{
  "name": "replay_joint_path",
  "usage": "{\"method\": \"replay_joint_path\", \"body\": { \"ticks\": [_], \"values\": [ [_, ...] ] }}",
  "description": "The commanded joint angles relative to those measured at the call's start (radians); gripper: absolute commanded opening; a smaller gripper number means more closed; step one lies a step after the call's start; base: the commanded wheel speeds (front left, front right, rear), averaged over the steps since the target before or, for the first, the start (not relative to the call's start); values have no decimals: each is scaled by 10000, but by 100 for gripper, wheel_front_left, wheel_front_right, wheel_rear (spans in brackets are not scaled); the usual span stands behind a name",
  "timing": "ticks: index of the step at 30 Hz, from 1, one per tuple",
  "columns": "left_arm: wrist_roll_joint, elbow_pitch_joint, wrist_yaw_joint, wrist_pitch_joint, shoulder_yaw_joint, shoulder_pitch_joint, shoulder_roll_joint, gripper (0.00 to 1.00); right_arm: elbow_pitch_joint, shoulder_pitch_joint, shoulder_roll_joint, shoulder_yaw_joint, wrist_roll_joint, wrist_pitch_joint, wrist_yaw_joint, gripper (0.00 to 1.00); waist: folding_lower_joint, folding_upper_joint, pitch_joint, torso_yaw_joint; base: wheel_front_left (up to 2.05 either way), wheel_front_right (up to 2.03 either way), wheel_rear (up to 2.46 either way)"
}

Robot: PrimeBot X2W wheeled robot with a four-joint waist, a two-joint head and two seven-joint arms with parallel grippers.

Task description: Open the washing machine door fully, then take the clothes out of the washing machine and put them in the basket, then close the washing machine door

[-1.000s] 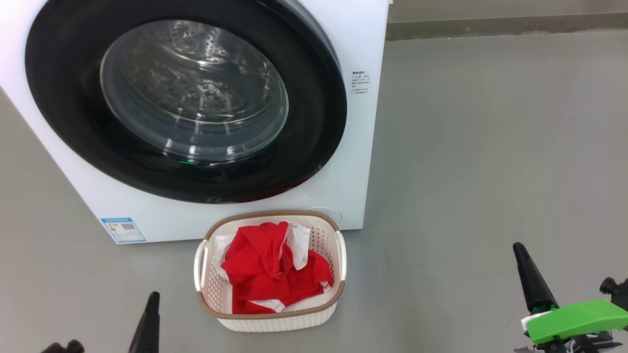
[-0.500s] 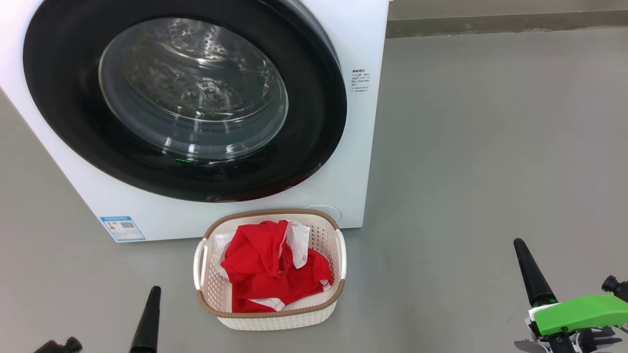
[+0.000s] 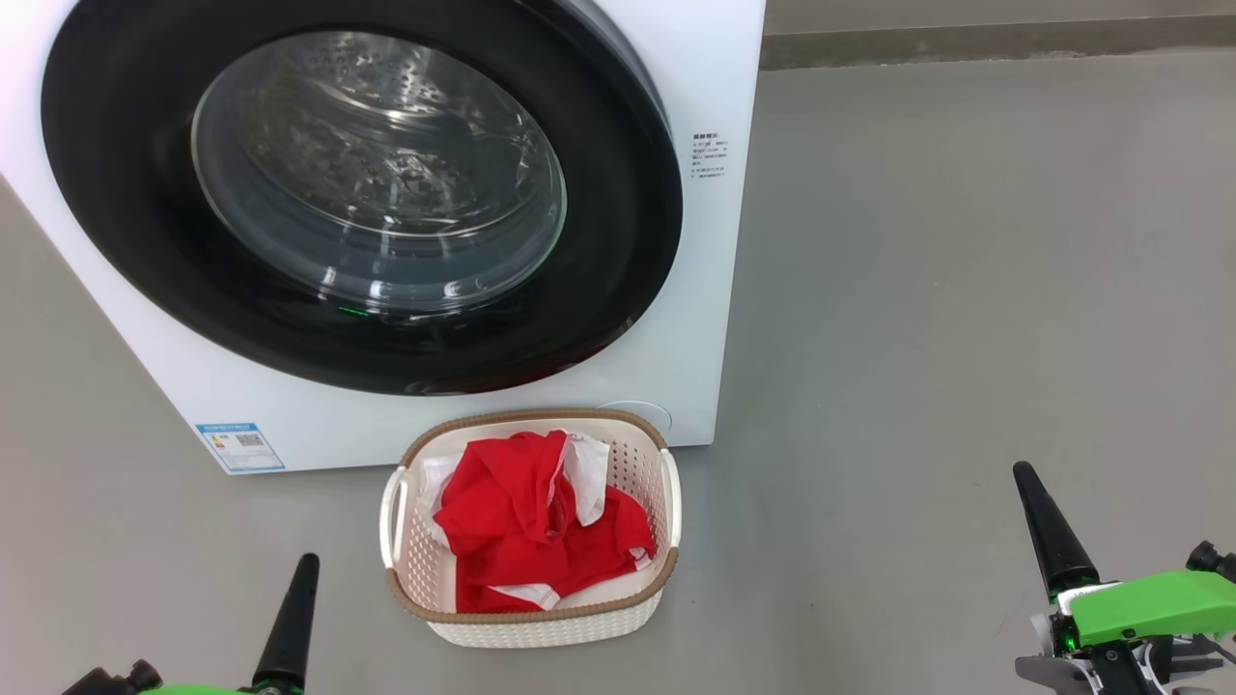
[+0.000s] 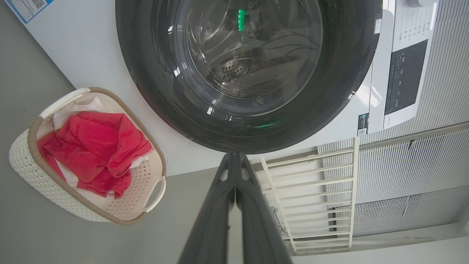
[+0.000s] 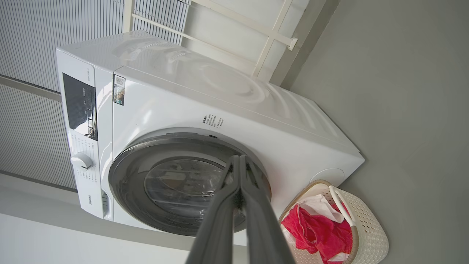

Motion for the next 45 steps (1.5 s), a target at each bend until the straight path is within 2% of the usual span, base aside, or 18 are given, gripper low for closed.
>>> {"method": "replay_joint_path", "body": {
  "ticks": [1,21,45],
  "values": [
    [-273,-186,-118,82,305,-489,172,0,-212,-494,-75,92,272,79,-5,0,-1,0,4,0,0,0,0],
    [-2629,-48,-144,649,379,-781,196,0,18,-761,71,-176,2224,677,-7,0,-1,0,81,-7,0,0,0],
    [-2631,-49,-144,648,378,-781,196,0,19,-764,93,-208,2197,703,-7,0,-1,0,81,-7,0,0,0]
  ]
}}
